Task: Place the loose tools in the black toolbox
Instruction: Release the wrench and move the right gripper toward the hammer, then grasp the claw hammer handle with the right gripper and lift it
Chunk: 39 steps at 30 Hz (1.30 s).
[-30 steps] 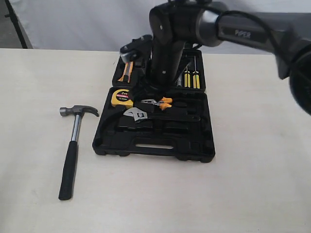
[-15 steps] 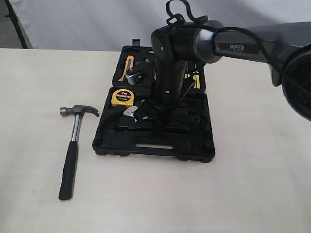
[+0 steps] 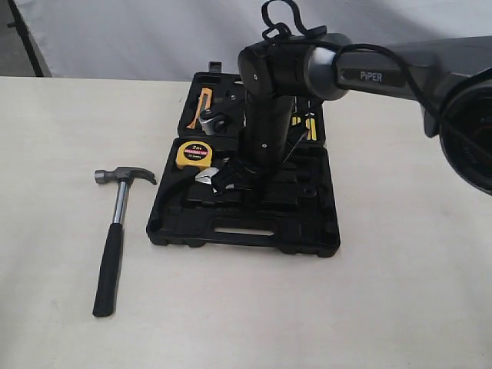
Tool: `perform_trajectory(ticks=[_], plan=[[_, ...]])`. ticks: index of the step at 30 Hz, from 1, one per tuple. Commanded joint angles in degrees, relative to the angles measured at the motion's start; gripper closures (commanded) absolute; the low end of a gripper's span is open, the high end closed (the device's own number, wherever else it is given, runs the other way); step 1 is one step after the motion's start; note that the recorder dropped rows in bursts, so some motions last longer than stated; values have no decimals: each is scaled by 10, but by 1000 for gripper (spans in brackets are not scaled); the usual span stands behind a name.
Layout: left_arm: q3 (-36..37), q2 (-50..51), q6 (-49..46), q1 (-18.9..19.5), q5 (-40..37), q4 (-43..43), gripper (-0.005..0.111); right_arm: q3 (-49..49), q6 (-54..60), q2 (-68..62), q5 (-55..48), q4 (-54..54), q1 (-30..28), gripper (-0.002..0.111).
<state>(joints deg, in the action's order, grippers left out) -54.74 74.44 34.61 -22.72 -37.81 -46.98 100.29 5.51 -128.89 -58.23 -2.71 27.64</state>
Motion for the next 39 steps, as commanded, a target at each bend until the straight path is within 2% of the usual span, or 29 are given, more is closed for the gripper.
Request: perform_trajectory(ticks=[1,6,8,10,13,16,25,30,33,39], plan=[[5,-5,6,2,10,8,105,32,-1,49,-3,54,6,108],[5,-5,6,2,10,8,105,46,-14,81,25,96,53,107],[5,-5,6,2,10,8,105,46,-55,75,38,71,79,100],[5,-5,6,2,10,8,105,46,-110,60,60,27,109,86],[5,-5,6,2,10,8,105,46,-120,36,104,5,145,62],[5,-5,6,2,10,8,105,47,-119,8,149,8,174,50],[5,-5,6,2,10,8,105,139,-117,-88,150,46,186,48],[5,-5,6,2,10,8,105,191,-92,-134,103,45,187,48],[5,-5,6,2,10,8,105,204,-76,-146,59,61,193,59],[5,-5,6,2,10,8,105,204,-63,-139,-2,95,206,109]])
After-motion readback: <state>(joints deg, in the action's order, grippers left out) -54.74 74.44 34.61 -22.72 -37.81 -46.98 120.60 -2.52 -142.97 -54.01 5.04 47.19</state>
